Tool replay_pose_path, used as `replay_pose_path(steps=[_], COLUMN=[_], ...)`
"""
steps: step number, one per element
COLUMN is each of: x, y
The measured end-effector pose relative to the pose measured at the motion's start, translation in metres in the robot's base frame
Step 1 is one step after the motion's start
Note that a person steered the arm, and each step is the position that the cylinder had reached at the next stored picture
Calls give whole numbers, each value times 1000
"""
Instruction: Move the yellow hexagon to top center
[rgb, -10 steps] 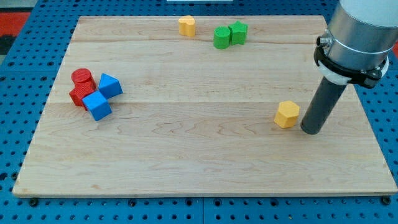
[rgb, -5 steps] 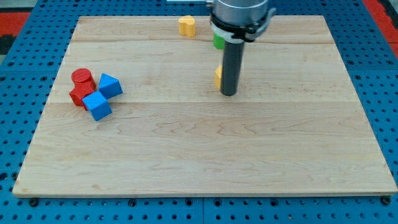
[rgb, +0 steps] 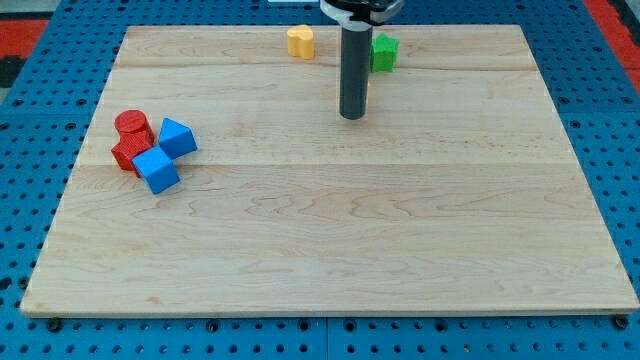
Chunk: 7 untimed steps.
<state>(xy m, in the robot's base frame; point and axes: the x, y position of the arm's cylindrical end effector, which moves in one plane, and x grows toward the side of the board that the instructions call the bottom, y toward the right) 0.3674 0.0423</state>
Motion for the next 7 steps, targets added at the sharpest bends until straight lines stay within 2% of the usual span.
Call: replay_pose_path(steps=[3,6,7], x=[1,-17,-38], y=[10,9,9])
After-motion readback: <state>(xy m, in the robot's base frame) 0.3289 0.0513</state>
